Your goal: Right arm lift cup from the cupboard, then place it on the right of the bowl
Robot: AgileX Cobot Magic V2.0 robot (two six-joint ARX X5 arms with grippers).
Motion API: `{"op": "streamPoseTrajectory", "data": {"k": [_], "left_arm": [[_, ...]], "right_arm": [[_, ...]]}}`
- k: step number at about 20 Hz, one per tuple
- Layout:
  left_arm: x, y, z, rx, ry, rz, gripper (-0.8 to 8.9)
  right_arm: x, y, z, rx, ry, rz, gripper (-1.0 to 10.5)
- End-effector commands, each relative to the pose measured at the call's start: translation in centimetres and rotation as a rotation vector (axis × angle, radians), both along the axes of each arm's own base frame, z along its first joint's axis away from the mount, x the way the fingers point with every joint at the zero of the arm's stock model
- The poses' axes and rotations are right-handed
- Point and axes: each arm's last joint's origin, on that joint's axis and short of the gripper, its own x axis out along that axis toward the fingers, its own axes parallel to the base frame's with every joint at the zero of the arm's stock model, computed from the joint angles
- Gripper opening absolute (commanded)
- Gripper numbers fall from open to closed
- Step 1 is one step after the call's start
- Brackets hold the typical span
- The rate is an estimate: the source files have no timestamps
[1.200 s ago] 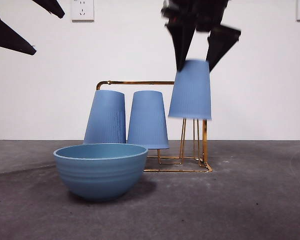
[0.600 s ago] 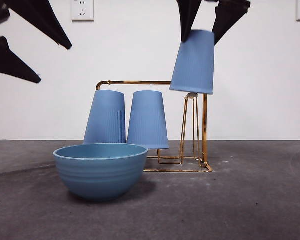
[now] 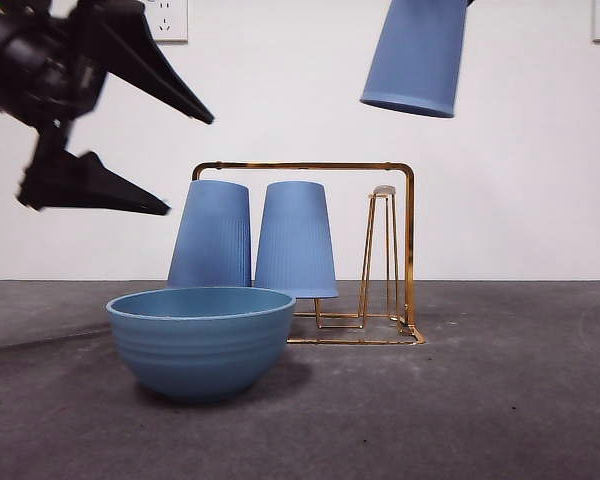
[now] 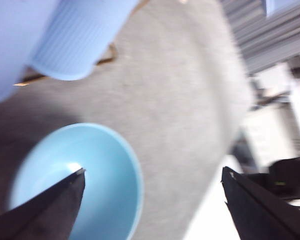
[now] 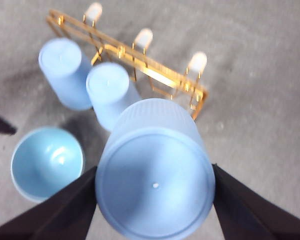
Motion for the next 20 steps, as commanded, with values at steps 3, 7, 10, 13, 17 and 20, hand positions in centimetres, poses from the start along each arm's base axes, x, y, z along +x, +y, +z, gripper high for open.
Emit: {"op": "streamPoseTrajectory", "data": {"k": [3, 7, 10, 13, 17, 20], "left_arm": [[1.7, -0.7, -0.9, -0.109, 0.078, -0.040, 4.38], [2.3, -1.0, -1.5, -0.167, 0.135, -0.065, 4.38], [2.8, -1.2, -1.6, -0.219, 0.169, -0.086, 4.38], [3.4, -1.4, -2.1, -0.261, 0.225, -0.102, 4.38], [3.8, -1.6, -3.2, -0.289, 0.300, -0.128, 4.38], [4.2, -1.8, -3.4, -0.319, 0.342, -0.145, 4.37]], "right_arm": [[-3.2, -1.2, -1.0, 0.102, -0.042, 0.048, 2.8], [-5.9, -2.2, -3.8, 0.273, -0.106, 0.107, 2.8], [-7.3, -2.7, -6.6, 0.391, -0.136, 0.135, 2.8], [-8.4, -3.1, -10.3, 0.524, -0.171, 0.140, 2.8], [-8.7, -3.1, -15.0, 0.708, -0.189, 0.124, 2.8], [-8.8, -3.1, -17.9, 0.812, -0.185, 0.107, 2.7]]}}
